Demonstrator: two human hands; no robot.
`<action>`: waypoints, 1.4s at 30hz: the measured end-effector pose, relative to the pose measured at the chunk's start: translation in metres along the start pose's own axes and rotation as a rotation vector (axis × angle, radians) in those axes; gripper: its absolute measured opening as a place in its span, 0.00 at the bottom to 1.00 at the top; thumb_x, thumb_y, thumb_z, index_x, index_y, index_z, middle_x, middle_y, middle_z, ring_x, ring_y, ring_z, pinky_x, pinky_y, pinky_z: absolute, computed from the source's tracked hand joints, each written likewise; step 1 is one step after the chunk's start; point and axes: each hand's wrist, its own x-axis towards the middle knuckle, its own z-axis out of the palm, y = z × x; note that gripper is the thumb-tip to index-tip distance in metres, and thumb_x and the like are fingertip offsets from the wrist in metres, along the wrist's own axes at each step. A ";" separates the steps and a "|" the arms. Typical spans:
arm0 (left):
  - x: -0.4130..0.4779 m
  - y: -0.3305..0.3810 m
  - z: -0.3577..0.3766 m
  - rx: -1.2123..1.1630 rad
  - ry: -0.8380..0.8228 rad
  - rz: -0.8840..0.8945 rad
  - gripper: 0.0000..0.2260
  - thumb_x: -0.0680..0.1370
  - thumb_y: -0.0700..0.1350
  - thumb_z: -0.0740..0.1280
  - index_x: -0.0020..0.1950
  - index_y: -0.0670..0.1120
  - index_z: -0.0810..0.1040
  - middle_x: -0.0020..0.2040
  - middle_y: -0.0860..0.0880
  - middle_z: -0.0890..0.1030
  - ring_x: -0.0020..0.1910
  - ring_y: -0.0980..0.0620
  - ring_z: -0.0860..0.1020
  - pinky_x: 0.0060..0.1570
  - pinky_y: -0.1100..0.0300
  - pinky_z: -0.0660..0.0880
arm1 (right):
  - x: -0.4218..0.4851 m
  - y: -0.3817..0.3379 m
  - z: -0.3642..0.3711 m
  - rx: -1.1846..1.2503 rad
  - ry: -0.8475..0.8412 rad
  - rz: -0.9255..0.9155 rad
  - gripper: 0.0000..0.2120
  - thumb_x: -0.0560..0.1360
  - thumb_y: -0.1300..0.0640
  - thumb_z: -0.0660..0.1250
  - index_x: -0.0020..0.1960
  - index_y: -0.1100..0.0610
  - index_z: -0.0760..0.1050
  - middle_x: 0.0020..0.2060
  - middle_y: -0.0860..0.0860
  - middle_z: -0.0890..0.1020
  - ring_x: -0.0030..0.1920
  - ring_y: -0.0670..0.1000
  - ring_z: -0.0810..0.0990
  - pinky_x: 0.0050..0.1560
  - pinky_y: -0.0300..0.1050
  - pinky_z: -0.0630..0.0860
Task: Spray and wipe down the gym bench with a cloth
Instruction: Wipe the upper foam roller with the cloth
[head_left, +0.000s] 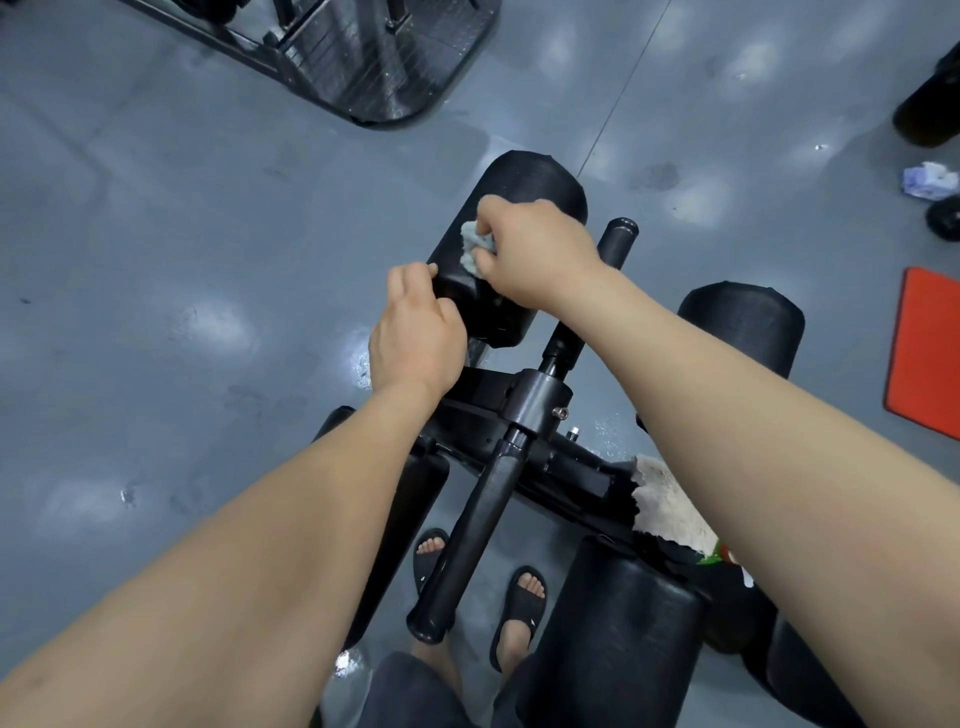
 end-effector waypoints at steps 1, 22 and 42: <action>0.001 0.000 0.000 0.001 0.002 0.004 0.15 0.81 0.42 0.54 0.67 0.48 0.69 0.69 0.50 0.69 0.47 0.40 0.75 0.47 0.50 0.68 | 0.000 0.004 -0.001 -0.030 0.010 0.007 0.13 0.79 0.48 0.60 0.59 0.54 0.71 0.47 0.52 0.81 0.55 0.60 0.75 0.42 0.50 0.68; 0.000 -0.004 0.007 -0.019 0.033 0.045 0.25 0.76 0.66 0.64 0.67 0.53 0.69 0.64 0.55 0.70 0.51 0.47 0.78 0.52 0.51 0.74 | 0.037 0.051 -0.015 -0.136 -0.002 0.245 0.15 0.79 0.57 0.61 0.65 0.54 0.67 0.53 0.59 0.79 0.58 0.64 0.75 0.46 0.53 0.65; 0.000 -0.006 0.006 -0.015 0.056 0.126 0.26 0.72 0.65 0.70 0.65 0.55 0.70 0.62 0.58 0.68 0.50 0.50 0.78 0.51 0.52 0.76 | 0.064 0.073 -0.018 -0.109 0.037 0.142 0.14 0.76 0.60 0.61 0.60 0.52 0.75 0.56 0.58 0.78 0.60 0.65 0.71 0.61 0.57 0.72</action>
